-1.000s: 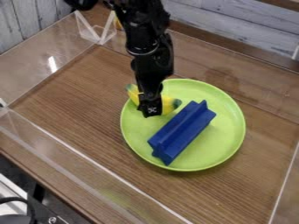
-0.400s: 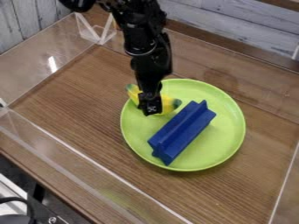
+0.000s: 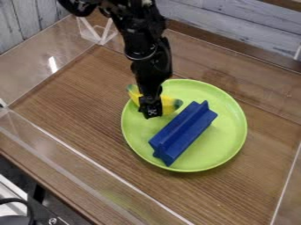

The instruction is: Remove the banana from inside the green plate and put it on the table

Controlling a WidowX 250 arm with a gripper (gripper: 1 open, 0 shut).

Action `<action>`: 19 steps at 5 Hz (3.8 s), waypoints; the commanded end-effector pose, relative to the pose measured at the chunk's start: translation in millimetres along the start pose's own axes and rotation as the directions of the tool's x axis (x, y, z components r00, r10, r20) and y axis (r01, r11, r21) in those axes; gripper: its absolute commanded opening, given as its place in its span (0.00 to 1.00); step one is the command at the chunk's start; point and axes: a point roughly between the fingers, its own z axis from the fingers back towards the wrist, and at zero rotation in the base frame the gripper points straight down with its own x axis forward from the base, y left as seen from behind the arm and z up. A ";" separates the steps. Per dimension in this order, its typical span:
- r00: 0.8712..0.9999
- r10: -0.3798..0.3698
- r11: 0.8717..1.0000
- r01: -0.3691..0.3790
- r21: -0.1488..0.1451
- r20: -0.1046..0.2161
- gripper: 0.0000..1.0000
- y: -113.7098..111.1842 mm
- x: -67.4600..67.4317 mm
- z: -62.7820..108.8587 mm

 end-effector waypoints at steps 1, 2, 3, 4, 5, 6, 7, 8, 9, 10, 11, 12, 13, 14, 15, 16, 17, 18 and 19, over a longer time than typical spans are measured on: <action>1.000 -0.010 1.000 0.010 0.022 0.013 1.00 3.7 5.1 0.0; 1.000 -0.017 1.000 0.017 0.022 0.012 1.00 4.3 7.4 -4.2; 1.000 -0.024 0.999 0.023 0.024 0.010 1.00 4.7 9.4 -8.3; 0.999 -0.031 0.999 0.031 0.028 0.008 1.00 5.4 11.7 -12.0; 0.999 -0.037 0.999 0.037 0.032 0.006 0.00 6.2 13.8 -15.2; 0.999 -0.043 0.998 0.043 0.036 0.001 0.00 7.7 15.7 -13.7; 0.999 -0.046 0.998 0.046 0.041 -0.004 0.00 9.4 17.2 -9.9; 0.999 -0.046 0.998 0.047 0.043 -0.013 0.00 11.9 18.5 -4.4; 0.999 -0.045 0.998 0.046 0.048 -0.022 0.00 16.0 20.0 2.9; 0.998 -0.051 0.997 0.053 0.051 -0.031 0.00 22.4 21.8 6.0; 0.998 -0.054 0.997 0.056 0.054 -0.036 0.00 29.2 22.8 4.9; 0.998 -0.044 0.998 0.046 0.052 -0.037 1.00 32.2 21.5 1.2; 0.999 -0.041 0.998 0.043 0.053 -0.036 1.00 33.2 21.8 -0.7; 0.999 -0.040 0.998 0.042 0.054 -0.031 1.00 33.7 22.7 -3.7; 0.999 -0.042 0.998 0.043 0.053 -0.027 1.00 34.6 23.6 -6.7; 0.999 -0.044 0.998 0.045 0.053 -0.023 1.00 35.1 24.4 -9.9; 0.999 -0.045 0.998 0.046 0.051 -0.020 1.00 35.5 25.1 -13.1; 0.999 -0.043 0.998 0.044 0.049 -0.018 1.00 35.8 25.4 -15.8; 0.999 -0.041 0.998 0.042 0.046 -0.016 1.00 35.6 25.6 -18.8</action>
